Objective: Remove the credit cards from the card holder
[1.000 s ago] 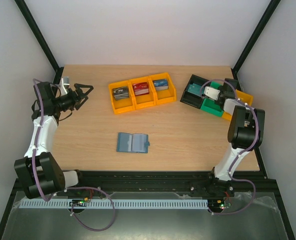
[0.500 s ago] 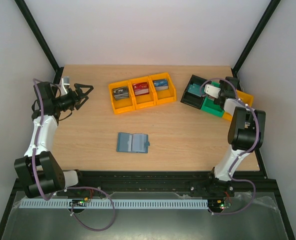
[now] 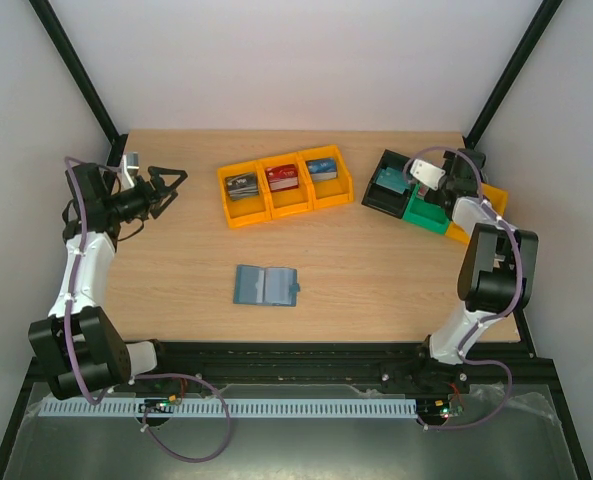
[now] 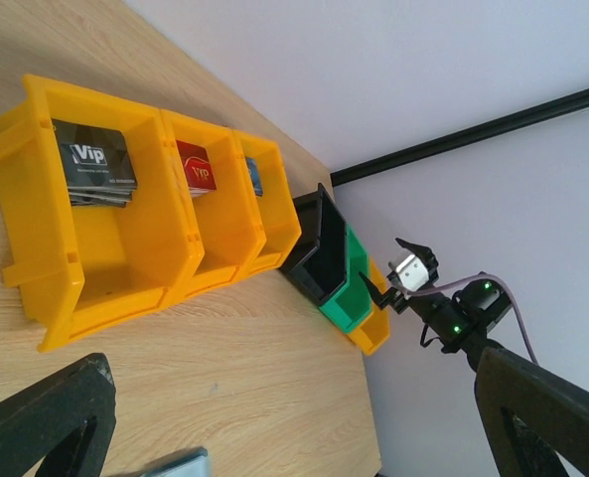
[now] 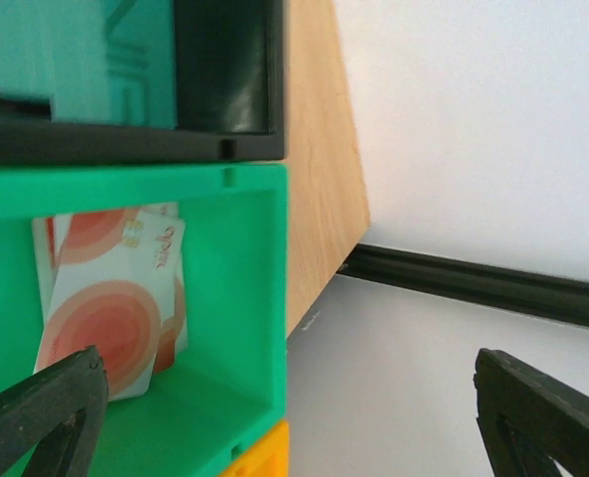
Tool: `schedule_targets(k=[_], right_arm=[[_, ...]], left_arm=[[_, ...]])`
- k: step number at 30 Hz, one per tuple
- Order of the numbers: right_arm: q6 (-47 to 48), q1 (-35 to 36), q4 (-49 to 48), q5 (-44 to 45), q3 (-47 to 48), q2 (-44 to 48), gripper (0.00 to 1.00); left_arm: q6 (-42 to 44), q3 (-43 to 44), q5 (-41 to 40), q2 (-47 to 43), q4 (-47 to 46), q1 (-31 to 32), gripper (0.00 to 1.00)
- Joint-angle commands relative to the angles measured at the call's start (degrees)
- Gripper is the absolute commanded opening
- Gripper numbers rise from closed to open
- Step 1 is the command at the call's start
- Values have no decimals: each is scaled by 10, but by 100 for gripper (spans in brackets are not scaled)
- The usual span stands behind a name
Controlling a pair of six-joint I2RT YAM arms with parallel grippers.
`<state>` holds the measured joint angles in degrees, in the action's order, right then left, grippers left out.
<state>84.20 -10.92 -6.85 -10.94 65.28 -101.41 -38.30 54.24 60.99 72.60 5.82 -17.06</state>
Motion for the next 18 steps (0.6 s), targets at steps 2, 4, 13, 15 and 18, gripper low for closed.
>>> schedule_targets(k=[2,4,13,15,18], right_arm=[[-225,0,-106,-33,-7,44,98],[-410,0,-178,-15,-3,62,98],[-1100,0,34,184,67,115,71],[-1140,0,67,151,40,118,68],[-1146,0,122,117,27,99,60]], left_arm=[[-5,3,14,-21,-14,-3,99],[-10,0,15,-22,-18,-3,99],[-23,-20,5,-39,-23,-4,99],[-28,-23,5,-40,-26,-4,99],[-31,-27,3,-43,-28,-4,99]])
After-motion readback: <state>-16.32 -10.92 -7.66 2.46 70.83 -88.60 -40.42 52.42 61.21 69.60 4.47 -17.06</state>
